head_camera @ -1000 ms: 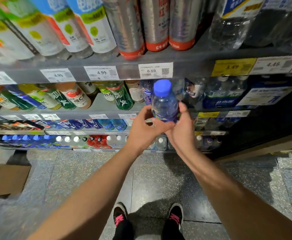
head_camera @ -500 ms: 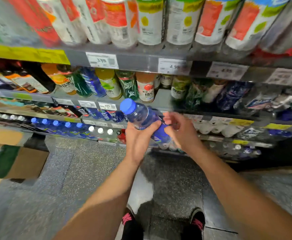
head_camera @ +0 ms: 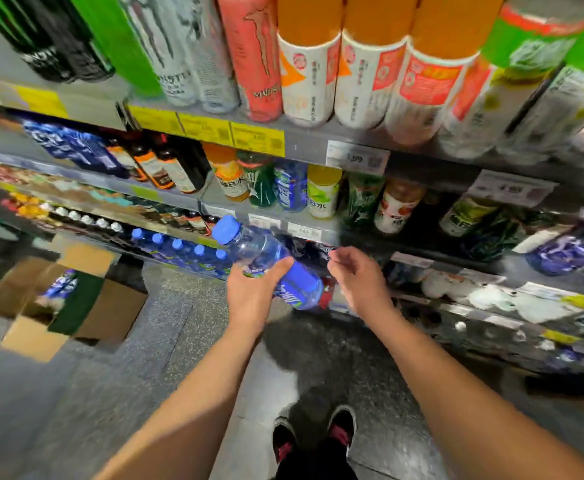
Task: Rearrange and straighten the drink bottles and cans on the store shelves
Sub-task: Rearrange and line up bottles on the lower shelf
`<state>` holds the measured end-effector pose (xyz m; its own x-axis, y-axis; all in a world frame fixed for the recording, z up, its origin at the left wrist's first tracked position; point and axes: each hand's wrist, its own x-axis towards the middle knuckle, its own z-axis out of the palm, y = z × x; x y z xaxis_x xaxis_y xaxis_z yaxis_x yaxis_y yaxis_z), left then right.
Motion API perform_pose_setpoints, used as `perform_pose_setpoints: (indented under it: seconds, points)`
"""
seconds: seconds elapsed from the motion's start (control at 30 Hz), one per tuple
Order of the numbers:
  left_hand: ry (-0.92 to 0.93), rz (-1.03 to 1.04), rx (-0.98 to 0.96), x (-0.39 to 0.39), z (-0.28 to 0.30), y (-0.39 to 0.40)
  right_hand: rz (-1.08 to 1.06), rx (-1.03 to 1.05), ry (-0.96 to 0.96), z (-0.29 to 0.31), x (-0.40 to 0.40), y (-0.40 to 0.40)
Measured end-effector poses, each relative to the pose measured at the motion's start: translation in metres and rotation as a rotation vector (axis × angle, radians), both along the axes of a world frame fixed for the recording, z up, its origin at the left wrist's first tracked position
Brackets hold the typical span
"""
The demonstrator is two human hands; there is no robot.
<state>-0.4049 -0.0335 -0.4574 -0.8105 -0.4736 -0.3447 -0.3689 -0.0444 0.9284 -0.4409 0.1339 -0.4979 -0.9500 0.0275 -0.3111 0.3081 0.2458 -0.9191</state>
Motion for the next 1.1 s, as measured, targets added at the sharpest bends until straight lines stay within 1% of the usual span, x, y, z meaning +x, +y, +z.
perform_pose_setpoints:
  seconds: [0.07, 0.17, 0.27, 0.37, 0.47, 0.57, 0.6, 0.67, 0.77, 0.87, 0.93, 1.0, 1.1]
  points:
    - [-0.021, 0.063, 0.036, -0.002, 0.003, -0.013, 0.031, -0.007, -0.009, 0.002, -0.008, -0.015]
    - [-0.032, 0.160, 0.045, -0.004, 0.005, -0.031, 0.115, 0.049, 0.000, 0.003, -0.017, -0.037]
    - [-0.026, 0.226, 0.067, -0.008, 0.007, -0.053, 0.110, 0.026, -0.022, 0.009, -0.023, -0.067]
    - [-0.013, 0.242, 0.073, -0.016, 0.011, -0.079, 0.117, 0.115, 0.042, 0.017, -0.035, -0.105]
    - [0.040, 0.217, 0.066, -0.027, 0.009, -0.113, 0.128, 0.098, 0.089, 0.023, -0.049, -0.153]
    - [0.053, 0.200, 0.073, -0.043, 0.000, -0.153, 0.016, 0.130, 0.174, 0.013, -0.073, -0.206]
    - [0.055, 0.179, 0.053, -0.049, -0.002, -0.167, -0.024, 0.131, 0.165, 0.008, -0.083, -0.223]
    - [0.076, 0.115, -0.021, -0.061, -0.010, -0.193, -0.093, 0.154, 0.152, -0.006, -0.101, -0.254]
    - [0.090, 0.003, -0.116, -0.075, -0.022, -0.228, -0.244, 0.159, 0.207, -0.023, -0.119, -0.290]
    - [0.096, -0.064, -0.153, -0.085, -0.029, -0.261, -0.386, 0.149, 0.238, -0.041, -0.137, -0.311]
    - [0.104, -0.102, -0.129, -0.092, -0.037, -0.276, -0.453, 0.188, 0.275, -0.053, -0.148, -0.319]
    - [0.116, -0.105, -0.109, -0.097, -0.041, -0.286, -0.471, 0.244, 0.295, -0.057, -0.155, -0.324]
    - [0.129, -0.119, -0.109, -0.099, -0.045, -0.299, -0.527, 0.318, 0.271, -0.055, -0.166, -0.328]
